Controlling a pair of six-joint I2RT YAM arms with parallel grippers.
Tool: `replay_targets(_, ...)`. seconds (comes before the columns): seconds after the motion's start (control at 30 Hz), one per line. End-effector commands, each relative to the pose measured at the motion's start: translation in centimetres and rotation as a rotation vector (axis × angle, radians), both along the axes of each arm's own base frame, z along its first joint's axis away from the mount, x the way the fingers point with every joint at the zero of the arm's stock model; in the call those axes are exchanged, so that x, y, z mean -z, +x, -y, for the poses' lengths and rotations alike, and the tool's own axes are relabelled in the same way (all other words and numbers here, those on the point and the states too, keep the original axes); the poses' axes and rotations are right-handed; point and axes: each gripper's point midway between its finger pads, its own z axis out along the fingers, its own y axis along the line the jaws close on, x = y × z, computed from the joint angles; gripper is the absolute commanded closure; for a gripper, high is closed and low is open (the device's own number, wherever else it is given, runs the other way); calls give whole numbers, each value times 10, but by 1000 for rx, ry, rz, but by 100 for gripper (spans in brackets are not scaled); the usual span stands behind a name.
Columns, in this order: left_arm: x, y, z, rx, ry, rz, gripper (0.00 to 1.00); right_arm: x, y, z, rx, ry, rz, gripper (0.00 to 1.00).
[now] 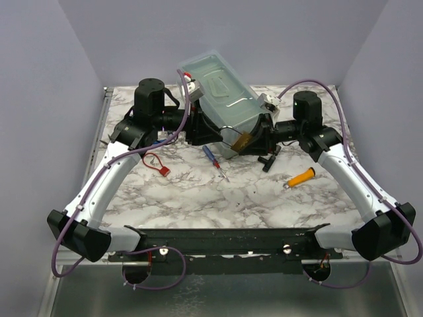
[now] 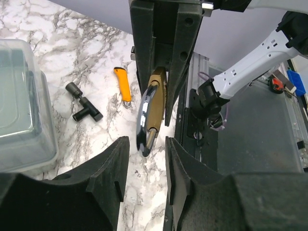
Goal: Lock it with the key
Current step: Lock the lock.
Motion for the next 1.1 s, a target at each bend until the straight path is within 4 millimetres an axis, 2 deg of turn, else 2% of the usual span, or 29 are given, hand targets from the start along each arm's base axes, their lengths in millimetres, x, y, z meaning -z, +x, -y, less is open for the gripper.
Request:
replay_targets(0.0,1,-2,2,31,4,-5,60,-32,-13,-2,-86,65,105,100)
replay_targets(0.17,5,-2,3,38,8,-16,64,-34,-18,-4,-112,67,124,100)
replay_targets(0.3,4,-10,5,85,-2,-28,76,-34,-18,-6,-122,66,138,100)
replay_targets(0.47,7,-26,9,153,-9,-62,100,-35,-16,-8,-124,67,157,100)
replay_targets(0.6,15,-35,17,169,5,-89,100,-38,-16,-10,-134,75,182,100)
replay_targets(0.93,39,-48,42,204,34,-112,100,-51,-37,-29,-221,100,279,99)
replay_targets(1.07,53,-54,48,220,54,-125,100,-62,-32,-32,-215,117,311,100)
